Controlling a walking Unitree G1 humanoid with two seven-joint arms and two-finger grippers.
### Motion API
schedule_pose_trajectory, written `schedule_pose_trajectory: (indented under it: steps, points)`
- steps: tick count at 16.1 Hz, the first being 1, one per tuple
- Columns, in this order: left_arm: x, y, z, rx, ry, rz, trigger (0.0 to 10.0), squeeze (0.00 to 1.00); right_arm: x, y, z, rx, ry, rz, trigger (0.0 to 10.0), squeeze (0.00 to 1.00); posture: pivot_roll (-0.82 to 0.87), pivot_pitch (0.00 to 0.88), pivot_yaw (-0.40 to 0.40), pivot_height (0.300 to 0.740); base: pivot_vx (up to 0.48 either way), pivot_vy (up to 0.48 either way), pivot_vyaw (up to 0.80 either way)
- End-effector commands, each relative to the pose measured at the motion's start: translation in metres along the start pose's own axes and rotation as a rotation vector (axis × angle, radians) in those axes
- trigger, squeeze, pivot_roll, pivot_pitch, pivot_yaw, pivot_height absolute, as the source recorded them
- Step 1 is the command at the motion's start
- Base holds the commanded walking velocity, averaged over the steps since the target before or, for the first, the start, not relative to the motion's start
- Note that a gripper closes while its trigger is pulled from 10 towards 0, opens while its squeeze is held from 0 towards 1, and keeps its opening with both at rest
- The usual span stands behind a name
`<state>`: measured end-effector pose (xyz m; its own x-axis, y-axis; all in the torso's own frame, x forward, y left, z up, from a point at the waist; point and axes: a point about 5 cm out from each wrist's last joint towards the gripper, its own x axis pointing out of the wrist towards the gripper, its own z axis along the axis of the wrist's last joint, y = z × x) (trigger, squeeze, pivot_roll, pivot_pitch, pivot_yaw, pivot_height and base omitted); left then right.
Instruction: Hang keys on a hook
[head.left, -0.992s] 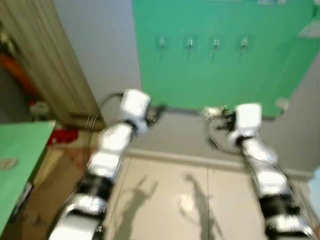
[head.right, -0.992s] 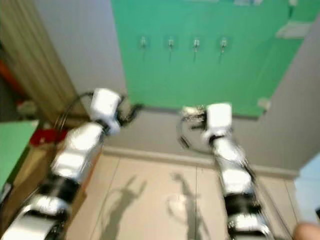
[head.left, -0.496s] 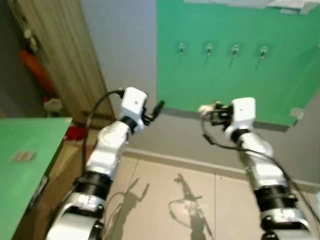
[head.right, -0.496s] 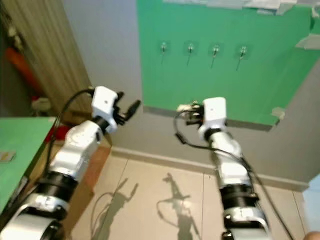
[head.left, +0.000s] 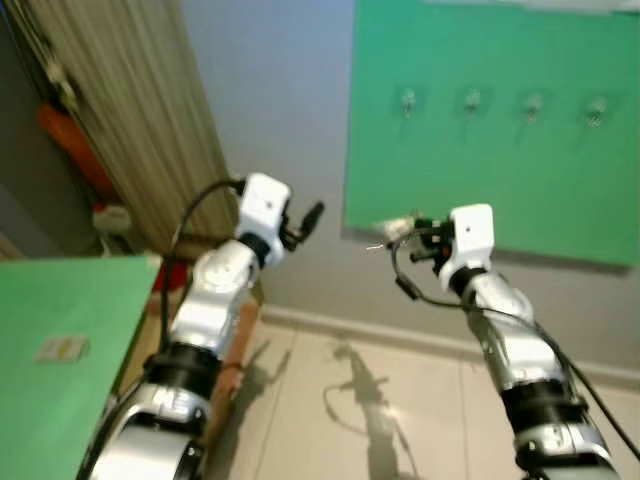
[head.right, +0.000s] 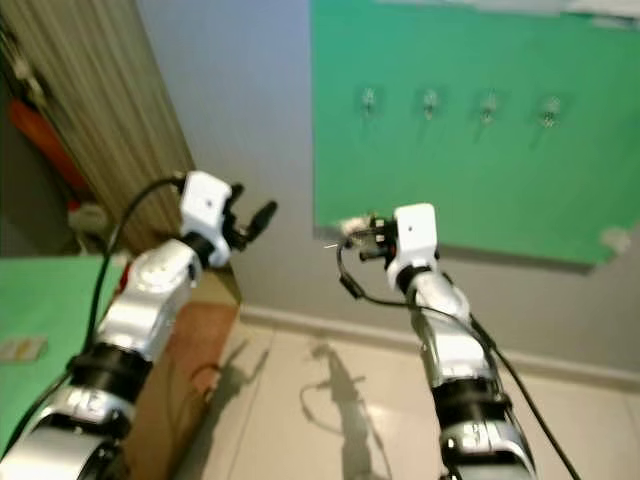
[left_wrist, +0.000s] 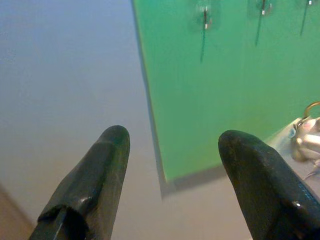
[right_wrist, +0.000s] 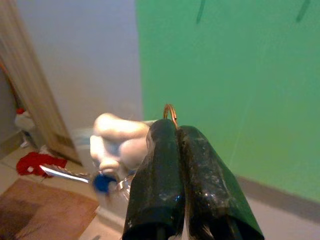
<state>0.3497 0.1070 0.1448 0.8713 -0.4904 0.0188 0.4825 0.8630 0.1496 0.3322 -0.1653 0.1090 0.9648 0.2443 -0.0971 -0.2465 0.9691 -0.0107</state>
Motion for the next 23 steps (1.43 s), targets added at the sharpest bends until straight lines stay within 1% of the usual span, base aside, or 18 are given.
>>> schedule_pose_trajectory:
  steps: [1,2,3,4,5,6,12,14,17,18,19,21,23]
  points:
    - [0.002,-0.002,0.008,0.051,-0.036,-0.011,10.0,0.00,-0.001,-0.004,0.005,-0.001,-0.014,-0.011,0.0,0.00,-0.03,0.000,0.069,0.740,0.480,0.000,0.00]
    - [0.003,-0.003,0.007,0.066,-0.016,-0.020,10.0,0.00,-0.002,-0.005,0.004,-0.003,-0.012,-0.010,0.0,0.00,-0.04,0.000,0.069,0.740,0.000,0.000,0.00]
    - [0.003,-0.002,0.006,0.044,-0.020,-0.014,10.0,0.00,-0.002,-0.005,0.004,-0.004,-0.011,-0.010,0.0,0.00,-0.04,0.000,0.069,0.740,0.000,0.000,0.00]
    - [0.003,-0.003,0.006,0.059,-0.013,-0.021,10.0,0.00,-0.002,-0.005,0.004,-0.003,-0.011,-0.009,0.0,0.00,-0.04,0.000,0.070,0.740,0.000,0.000,0.00]
    - [0.003,-0.002,0.006,0.061,-0.015,-0.015,10.0,0.00,-0.002,-0.004,0.004,-0.003,-0.010,-0.009,0.0,0.00,-0.04,0.000,0.072,0.740,0.304,-0.368,0.00]
    - [0.003,-0.004,0.005,0.081,-0.004,-0.036,10.0,0.00,-0.002,-0.004,0.004,-0.003,-0.010,-0.008,0.0,0.00,-0.04,0.000,0.072,0.740,0.304,-0.371,0.00]
    - [0.002,-0.006,0.002,0.082,0.002,-0.052,10.0,0.00,-0.003,-0.004,0.003,-0.006,-0.015,-0.011,0.0,0.00,-0.04,0.000,0.074,0.740,0.304,-0.368,0.00]
    - [0.001,-0.005,0.002,0.092,0.004,-0.058,10.0,0.00,-0.002,-0.003,0.004,-0.001,-0.012,-0.013,0.0,0.00,-0.03,0.000,0.069,0.740,0.306,-0.368,-0.72]
    - [-0.001,-0.008,0.000,0.091,0.002,-0.077,10.0,0.00,-0.002,-0.005,0.004,-0.014,-0.014,-0.018,0.0,0.00,-0.03,0.000,0.066,0.740,0.297,-0.373,0.00]
    - [-0.002,-0.007,0.000,0.066,-0.011,-0.072,10.0,0.00,-0.002,-0.005,0.005,-0.015,-0.015,-0.015,0.0,0.00,-0.03,0.000,0.065,0.740,0.000,0.000,0.00]
    - [-0.003,-0.006,0.000,0.060,-0.011,-0.071,10.0,0.00,-0.003,-0.005,0.005,-0.017,-0.012,-0.008,0.0,0.00,-0.03,0.000,0.066,0.740,0.000,0.000,0.00]
    - [-0.003,-0.004,-0.001,0.069,-0.003,-0.068,10.0,0.00,-0.003,-0.004,0.007,-0.029,-0.005,0.035,0.0,0.00,-0.04,0.000,0.069,0.740,0.000,0.000,0.00]
    - [-0.003,-0.004,0.000,0.067,-0.002,-0.068,10.0,0.00,-0.002,-0.008,0.015,-0.033,-0.010,0.046,0.0,0.00,-0.04,0.000,0.070,0.740,0.000,0.000,0.00]
